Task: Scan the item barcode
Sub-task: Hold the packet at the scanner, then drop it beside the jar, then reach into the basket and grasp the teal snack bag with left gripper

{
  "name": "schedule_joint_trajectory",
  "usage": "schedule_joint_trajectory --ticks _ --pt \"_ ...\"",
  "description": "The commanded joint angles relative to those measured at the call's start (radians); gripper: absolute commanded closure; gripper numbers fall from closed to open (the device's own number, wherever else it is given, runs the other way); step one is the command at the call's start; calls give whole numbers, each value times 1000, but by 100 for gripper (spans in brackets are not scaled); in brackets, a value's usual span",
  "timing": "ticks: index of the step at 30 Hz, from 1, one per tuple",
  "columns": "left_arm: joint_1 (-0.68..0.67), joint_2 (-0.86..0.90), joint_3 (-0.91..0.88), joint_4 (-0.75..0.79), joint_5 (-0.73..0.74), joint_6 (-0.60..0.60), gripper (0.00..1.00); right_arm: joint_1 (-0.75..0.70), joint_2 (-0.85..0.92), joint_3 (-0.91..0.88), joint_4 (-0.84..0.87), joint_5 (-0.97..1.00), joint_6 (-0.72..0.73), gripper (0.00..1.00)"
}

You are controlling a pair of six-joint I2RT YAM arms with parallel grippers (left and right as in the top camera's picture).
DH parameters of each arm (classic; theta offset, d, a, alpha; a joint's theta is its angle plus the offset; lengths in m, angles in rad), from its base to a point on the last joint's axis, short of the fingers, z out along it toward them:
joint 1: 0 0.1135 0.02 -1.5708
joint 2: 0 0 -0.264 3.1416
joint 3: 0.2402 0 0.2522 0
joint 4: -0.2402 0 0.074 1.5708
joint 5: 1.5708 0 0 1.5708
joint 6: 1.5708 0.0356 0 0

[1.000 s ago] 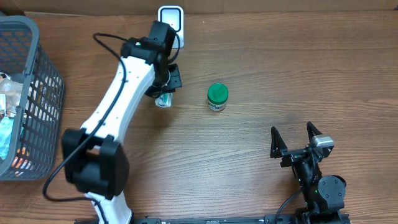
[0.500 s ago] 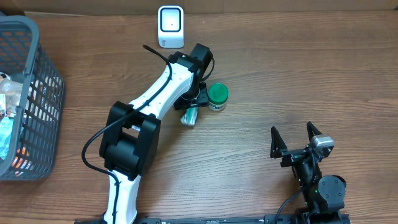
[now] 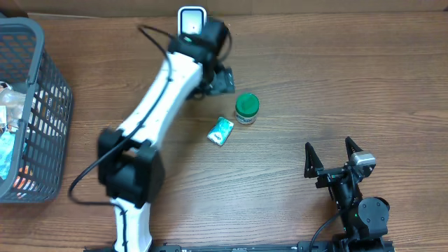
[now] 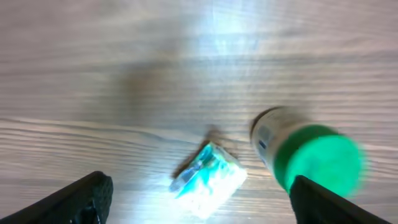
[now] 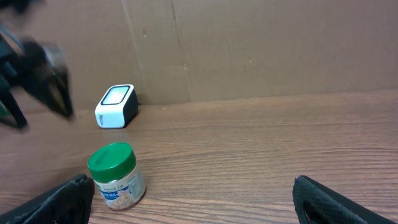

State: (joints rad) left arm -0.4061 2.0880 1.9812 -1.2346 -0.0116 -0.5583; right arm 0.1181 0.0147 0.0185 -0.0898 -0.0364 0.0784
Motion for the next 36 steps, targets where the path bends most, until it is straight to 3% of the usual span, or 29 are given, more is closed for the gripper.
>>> schedule_joint_trajectory --ticks 1,9,20,28,32,36 --pt "76 -160 160 -77 -51 90 5 -2 -12 -10 7 10 3 0" --pt "383 -360 305 -240 -50 212 0 -2 -12 -10 7 10 3 0" --pt "934 -420 258 -281 -43 160 5 -2 -12 -10 7 10 3 0" --pt "1157 -411 -35 -105 -40 131 7 -2 -12 -10 7 10 3 0" --pt "1210 -410 -249 63 -48 222 7 -2 -12 -10 7 10 3 0" --pt "1233 -407 -409 253 -48 407 4 -2 -12 -10 7 10 3 0"
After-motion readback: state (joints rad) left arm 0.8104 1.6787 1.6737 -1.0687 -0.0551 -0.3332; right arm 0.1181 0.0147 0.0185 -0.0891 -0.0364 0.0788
